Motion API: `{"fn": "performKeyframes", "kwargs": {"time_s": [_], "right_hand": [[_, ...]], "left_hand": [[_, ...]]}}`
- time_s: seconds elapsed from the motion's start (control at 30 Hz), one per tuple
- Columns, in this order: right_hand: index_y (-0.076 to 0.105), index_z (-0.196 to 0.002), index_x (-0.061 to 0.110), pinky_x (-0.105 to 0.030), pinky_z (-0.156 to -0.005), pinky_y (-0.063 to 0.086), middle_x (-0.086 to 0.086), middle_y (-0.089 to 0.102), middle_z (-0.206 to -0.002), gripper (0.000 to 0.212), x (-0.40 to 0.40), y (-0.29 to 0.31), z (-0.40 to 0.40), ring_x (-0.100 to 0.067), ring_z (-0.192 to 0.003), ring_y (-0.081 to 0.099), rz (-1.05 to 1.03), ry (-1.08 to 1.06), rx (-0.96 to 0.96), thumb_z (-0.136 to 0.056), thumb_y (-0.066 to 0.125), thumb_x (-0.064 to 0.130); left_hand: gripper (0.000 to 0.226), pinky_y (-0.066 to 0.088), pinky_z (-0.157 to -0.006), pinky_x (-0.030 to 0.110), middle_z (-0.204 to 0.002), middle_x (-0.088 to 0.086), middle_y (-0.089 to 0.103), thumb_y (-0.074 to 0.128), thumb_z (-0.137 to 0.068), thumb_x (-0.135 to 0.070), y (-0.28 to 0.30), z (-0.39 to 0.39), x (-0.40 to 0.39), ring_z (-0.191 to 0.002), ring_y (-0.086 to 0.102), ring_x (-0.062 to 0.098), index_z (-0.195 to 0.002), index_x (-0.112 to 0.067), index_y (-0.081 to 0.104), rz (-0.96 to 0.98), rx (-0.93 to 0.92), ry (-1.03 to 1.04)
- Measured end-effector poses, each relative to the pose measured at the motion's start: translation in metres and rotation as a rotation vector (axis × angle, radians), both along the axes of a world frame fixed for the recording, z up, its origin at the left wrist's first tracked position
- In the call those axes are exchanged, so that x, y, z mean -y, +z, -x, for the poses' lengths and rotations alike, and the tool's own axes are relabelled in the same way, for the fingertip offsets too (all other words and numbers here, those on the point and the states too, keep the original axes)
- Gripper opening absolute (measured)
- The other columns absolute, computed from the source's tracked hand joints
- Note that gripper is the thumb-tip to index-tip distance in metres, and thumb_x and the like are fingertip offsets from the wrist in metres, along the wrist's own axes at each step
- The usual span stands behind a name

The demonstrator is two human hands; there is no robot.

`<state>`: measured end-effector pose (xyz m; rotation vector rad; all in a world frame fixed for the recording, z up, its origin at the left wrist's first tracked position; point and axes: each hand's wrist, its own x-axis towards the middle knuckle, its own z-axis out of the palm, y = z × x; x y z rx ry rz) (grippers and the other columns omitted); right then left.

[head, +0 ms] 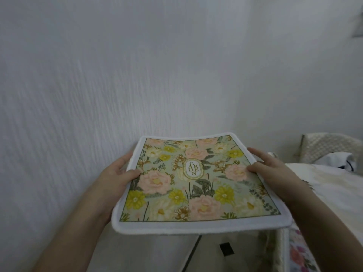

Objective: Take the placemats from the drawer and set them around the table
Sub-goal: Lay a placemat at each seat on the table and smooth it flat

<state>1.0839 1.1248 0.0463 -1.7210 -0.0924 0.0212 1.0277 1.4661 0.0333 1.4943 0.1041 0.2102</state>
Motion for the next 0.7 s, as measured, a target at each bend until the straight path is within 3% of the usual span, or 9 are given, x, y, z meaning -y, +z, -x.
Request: {"fn": "performKeyframes", "kwargs": {"time_s": [0.4,0.53,0.7], "right_hand": [[0.048,-0.141,0.03,-0.035,-0.056,0.059,-0.005,0.075,-0.102,0.052,0.067,-0.029,-0.041,-0.028,-0.079,0.075,-0.054,-0.216,-0.001,-0.095,0.053,0.006],[0.049,-0.137,0.03,-0.031,-0.051,0.058,0.0,0.077,-0.088,0.048,0.102,-0.044,-0.069,-0.026,-0.074,0.075,-0.074,-0.282,0.005,-0.097,0.05,0.003],[0.049,-0.135,0.031,-0.031,-0.05,0.057,0.0,0.077,-0.086,0.048,0.143,-0.055,-0.112,-0.027,-0.072,0.075,-0.099,-0.343,0.001,-0.097,0.048,0.001]], "left_hand": [[0.042,0.058,-0.049,0.037,-0.094,0.012,0.077,0.061,-0.095,-0.012,-0.022,-0.128,0.059,-0.076,0.075,0.035,-0.132,-0.03,0.057,0.012,-0.063,-0.215],[0.048,0.059,-0.052,0.04,-0.097,0.012,0.077,0.059,-0.095,-0.006,-0.037,-0.183,0.099,-0.08,0.075,0.037,-0.136,-0.031,0.054,-0.015,-0.078,-0.291],[0.048,0.06,-0.053,0.042,-0.099,0.013,0.077,0.058,-0.096,-0.007,-0.04,-0.248,0.146,-0.083,0.075,0.038,-0.136,-0.034,0.053,-0.018,-0.115,-0.35]]}}
